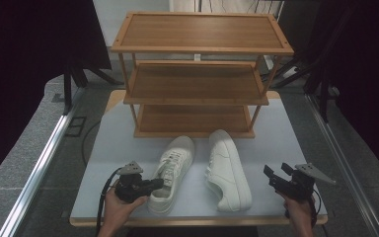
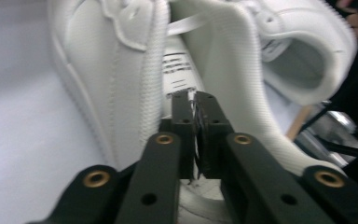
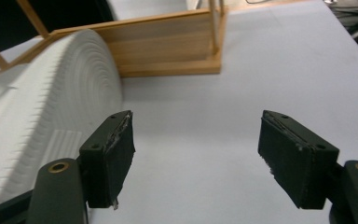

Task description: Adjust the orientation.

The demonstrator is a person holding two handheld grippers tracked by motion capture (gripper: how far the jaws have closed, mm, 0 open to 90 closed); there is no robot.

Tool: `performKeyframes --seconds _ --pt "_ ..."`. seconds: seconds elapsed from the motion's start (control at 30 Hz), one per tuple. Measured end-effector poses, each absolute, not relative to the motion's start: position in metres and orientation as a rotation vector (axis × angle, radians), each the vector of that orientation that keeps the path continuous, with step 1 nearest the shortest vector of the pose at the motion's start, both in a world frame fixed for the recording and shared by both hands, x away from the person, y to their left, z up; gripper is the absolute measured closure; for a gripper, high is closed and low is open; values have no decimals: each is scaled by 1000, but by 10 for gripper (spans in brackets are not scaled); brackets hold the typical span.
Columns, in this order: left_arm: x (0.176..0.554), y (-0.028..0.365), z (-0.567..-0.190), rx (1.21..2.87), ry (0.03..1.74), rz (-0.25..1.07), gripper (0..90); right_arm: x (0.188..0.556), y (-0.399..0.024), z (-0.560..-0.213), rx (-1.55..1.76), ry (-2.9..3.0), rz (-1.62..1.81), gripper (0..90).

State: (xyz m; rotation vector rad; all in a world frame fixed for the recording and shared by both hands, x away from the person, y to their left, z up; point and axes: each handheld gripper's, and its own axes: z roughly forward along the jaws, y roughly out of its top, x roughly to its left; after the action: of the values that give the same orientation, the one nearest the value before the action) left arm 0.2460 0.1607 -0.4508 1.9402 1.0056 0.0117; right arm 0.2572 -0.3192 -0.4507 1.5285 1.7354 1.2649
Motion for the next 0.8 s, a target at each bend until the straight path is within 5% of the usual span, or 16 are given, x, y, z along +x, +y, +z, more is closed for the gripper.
performKeyframes --seconds 0.2,0.37,0.8 --pt "236 167 -431 1829 936 108 576 255 -308 -438 1431 1765 1336 260" --pt "229 180 -424 1754 936 154 445 251 -290 -426 1333 1818 1364 277" --pt "242 192 -433 1708 1015 124 361 225 -238 -408 1105 2071 1411 537"
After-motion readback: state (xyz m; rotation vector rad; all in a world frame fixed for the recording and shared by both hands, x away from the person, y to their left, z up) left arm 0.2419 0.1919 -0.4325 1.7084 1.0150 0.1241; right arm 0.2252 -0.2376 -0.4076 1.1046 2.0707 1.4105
